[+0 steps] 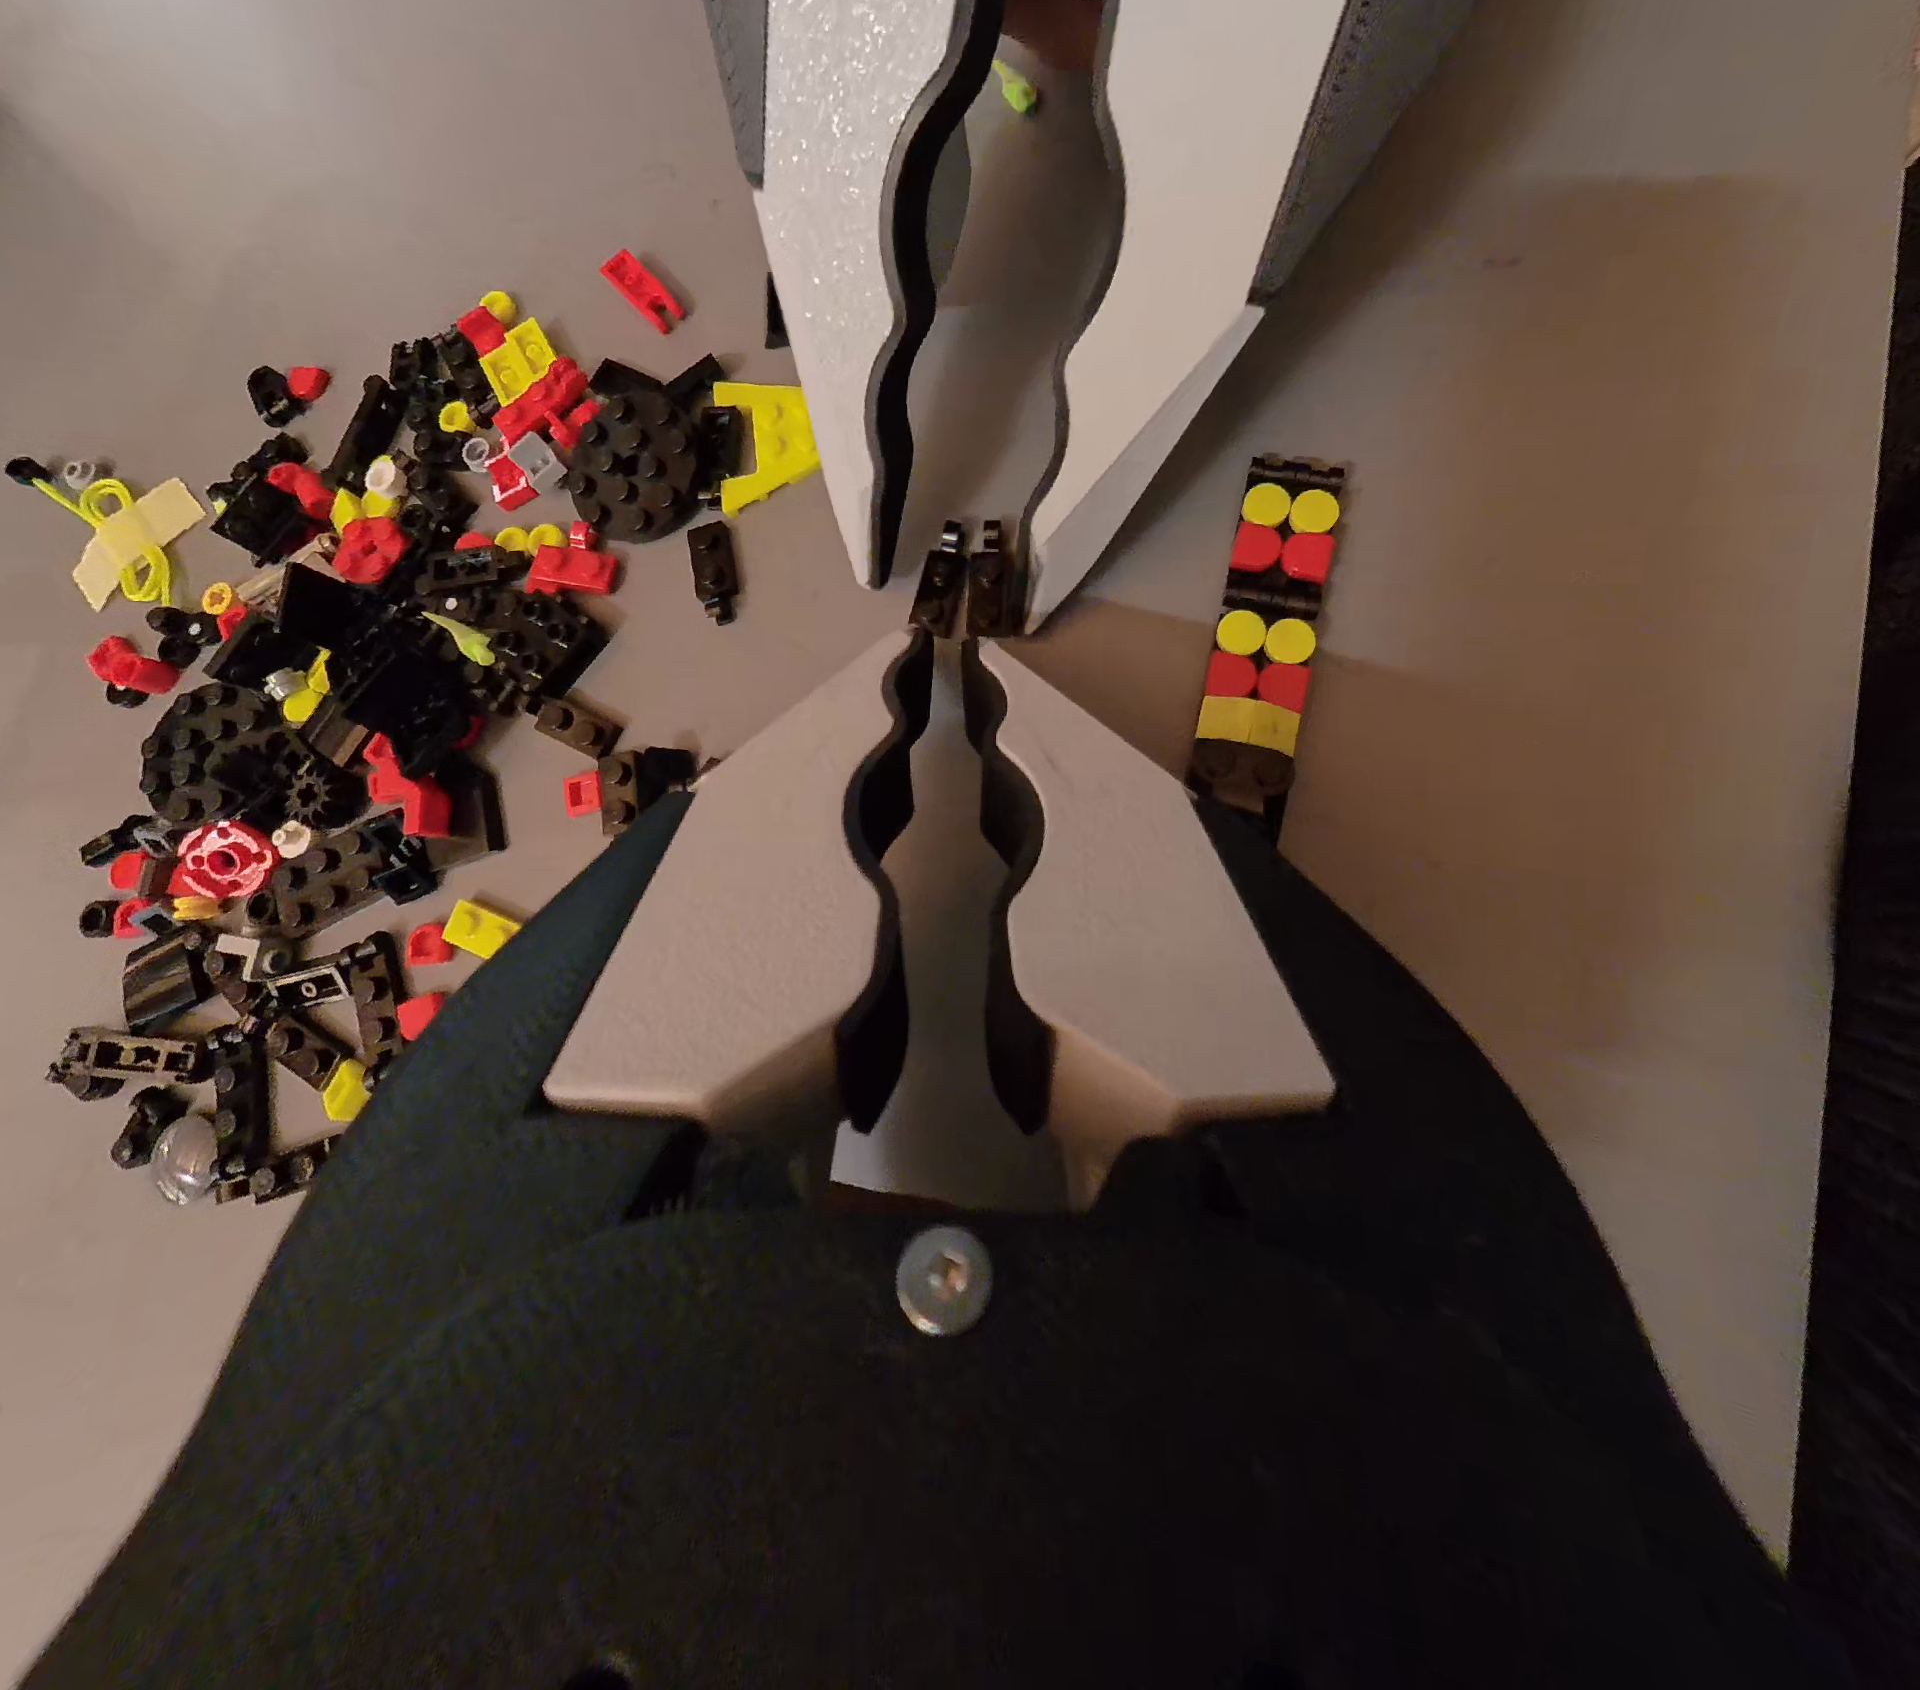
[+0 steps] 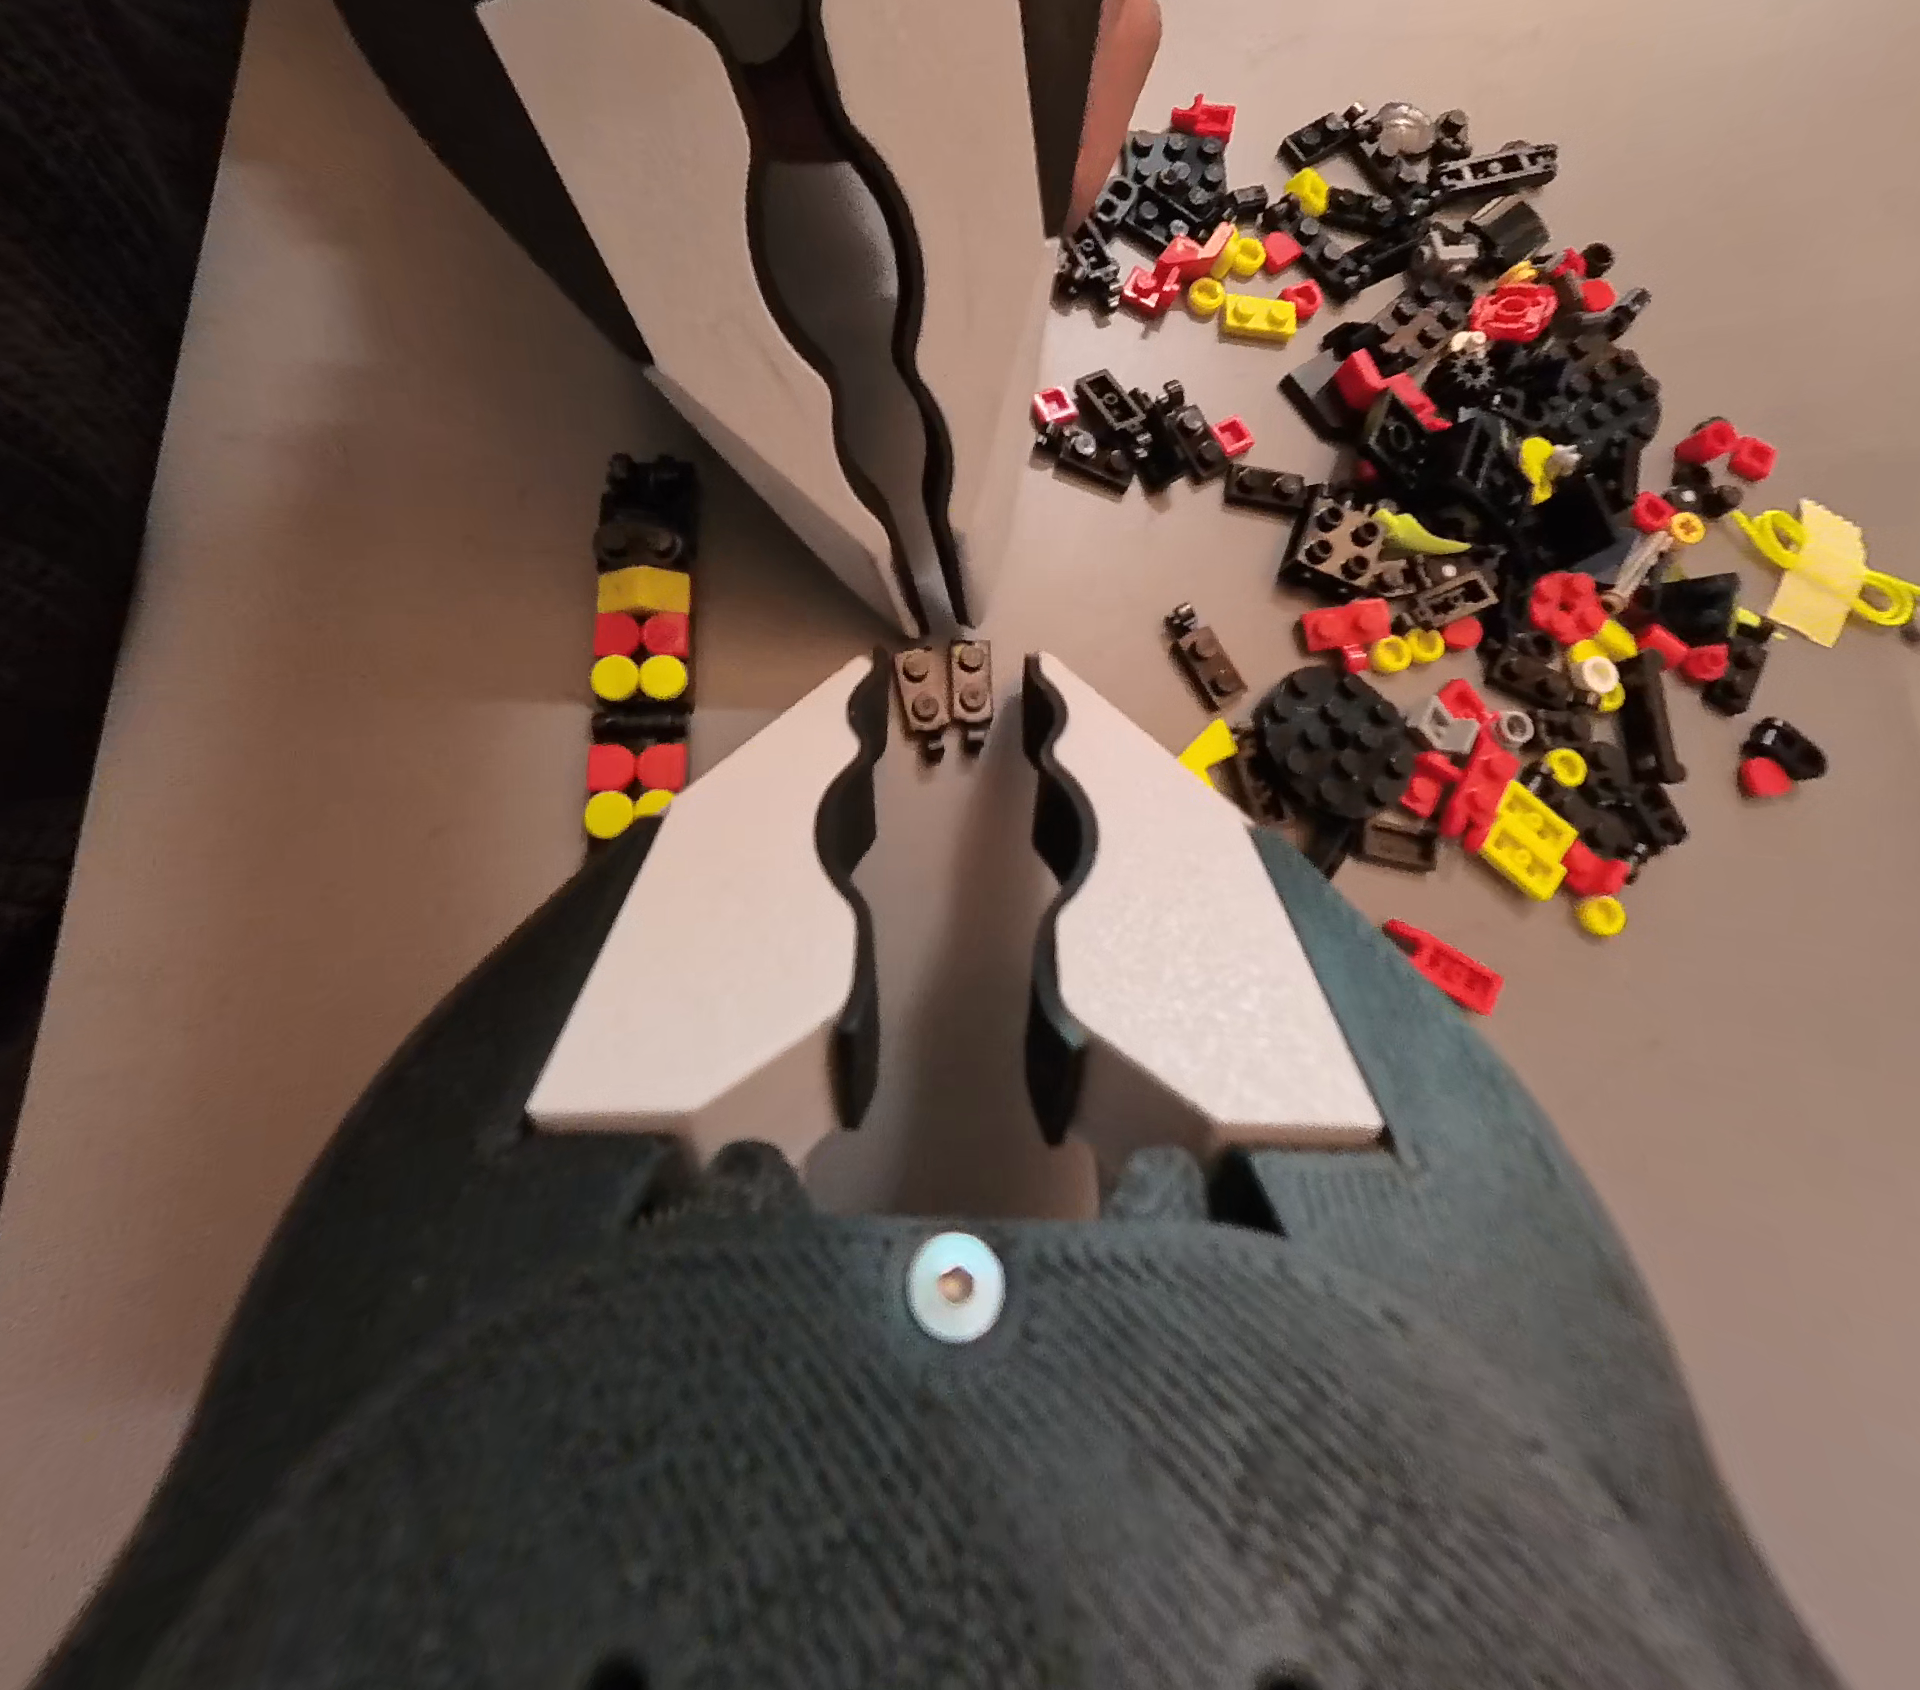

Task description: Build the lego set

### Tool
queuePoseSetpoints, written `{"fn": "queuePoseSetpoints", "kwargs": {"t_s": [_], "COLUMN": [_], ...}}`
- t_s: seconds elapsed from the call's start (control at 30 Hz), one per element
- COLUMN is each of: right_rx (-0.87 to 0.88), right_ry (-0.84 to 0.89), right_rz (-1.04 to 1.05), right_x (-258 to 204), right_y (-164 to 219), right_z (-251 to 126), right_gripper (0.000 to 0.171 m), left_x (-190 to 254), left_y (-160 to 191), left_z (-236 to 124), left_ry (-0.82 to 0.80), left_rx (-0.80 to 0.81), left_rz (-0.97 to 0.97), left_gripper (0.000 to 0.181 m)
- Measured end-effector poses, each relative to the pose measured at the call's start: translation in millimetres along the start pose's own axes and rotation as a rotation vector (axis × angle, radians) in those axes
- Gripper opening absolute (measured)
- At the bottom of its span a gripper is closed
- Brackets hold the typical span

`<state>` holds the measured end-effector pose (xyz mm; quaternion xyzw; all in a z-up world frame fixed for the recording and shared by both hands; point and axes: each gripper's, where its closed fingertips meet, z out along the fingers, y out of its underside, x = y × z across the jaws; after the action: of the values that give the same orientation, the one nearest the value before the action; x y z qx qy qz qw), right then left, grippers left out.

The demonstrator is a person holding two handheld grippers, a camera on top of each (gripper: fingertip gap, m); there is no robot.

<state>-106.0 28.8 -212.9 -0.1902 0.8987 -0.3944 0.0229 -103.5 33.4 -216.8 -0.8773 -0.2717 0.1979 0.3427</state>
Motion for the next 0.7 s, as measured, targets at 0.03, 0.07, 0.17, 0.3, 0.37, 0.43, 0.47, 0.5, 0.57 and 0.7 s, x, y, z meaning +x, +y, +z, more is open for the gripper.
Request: {"fn": "queuePoseSetpoints", "kwargs": {"t_s": [0.03, 0.07, 0.17, 0.3, 0.37, 0.43, 0.47, 0.5, 0.57, 0.7], "right_rx": [0.002, 0.005, 0.011, 0.006, 0.004, 0.003, 0.003, 0.002, -0.001, -0.014], "right_ry": [-0.009, -0.018, -0.038, -0.049, -0.047, -0.048, -0.048, -0.048, -0.049, -0.033], "right_rz": [0.006, 0.012, 0.024, 0.022, 0.017, 0.015, 0.014, 0.015, 0.015, 0.004], "right_x": [-0.3, -0.8, -2.4, -4.0, -4.1, -4.7, -4.9, -5.2, -5.7, -4.5], "right_y": [-0.1, -0.1, 0.9, 2.8, 3.4, 3.7, 4.0, 4.2, 4.4, 6.4], "right_z": [0.4, 0.5, -0.2, -2.1, -2.8, -3.5, -3.7, -3.9, -4.4, -7.7], "right_gripper": [0.024, 0.023, 0.02, 0.015, 0.015, 0.015, 0.015, 0.015, 0.015, 0.026], "left_x": [0.1, 0.3, 0.3, 0.4, 0.5, 0.8, 1.0, 1.1, 1.3, 1.9], "left_y": [0.0, 0.0, -0.1, 0.6, 0.7, 0.6, 0.6, 0.6, 0.6, 0.4], "left_z": [-0.2, -0.2, -0.4, -0.9, -1.1, -1.1, -1.1, -1.2, -1.3, -1.3], "left_ry": [0.0, 0.0, 0.003, 0.005, 0.005, 0.006, 0.006, 0.006, 0.006, 0.007], "left_rx": [0.0, 0.001, 0.001, 0.001, 0.001, 0.001, 0.002, 0.002, 0.002, 0.003], "left_rz": [0.001, 0.002, -0.001, -0.001, 0.0, 0.002, 0.003, 0.004, 0.006, 0.011], "left_gripper": [0.005, 0.005, 0.005, 0.005, 0.005, 0.005, 0.005, 0.005, 0.005, 0.005]}}
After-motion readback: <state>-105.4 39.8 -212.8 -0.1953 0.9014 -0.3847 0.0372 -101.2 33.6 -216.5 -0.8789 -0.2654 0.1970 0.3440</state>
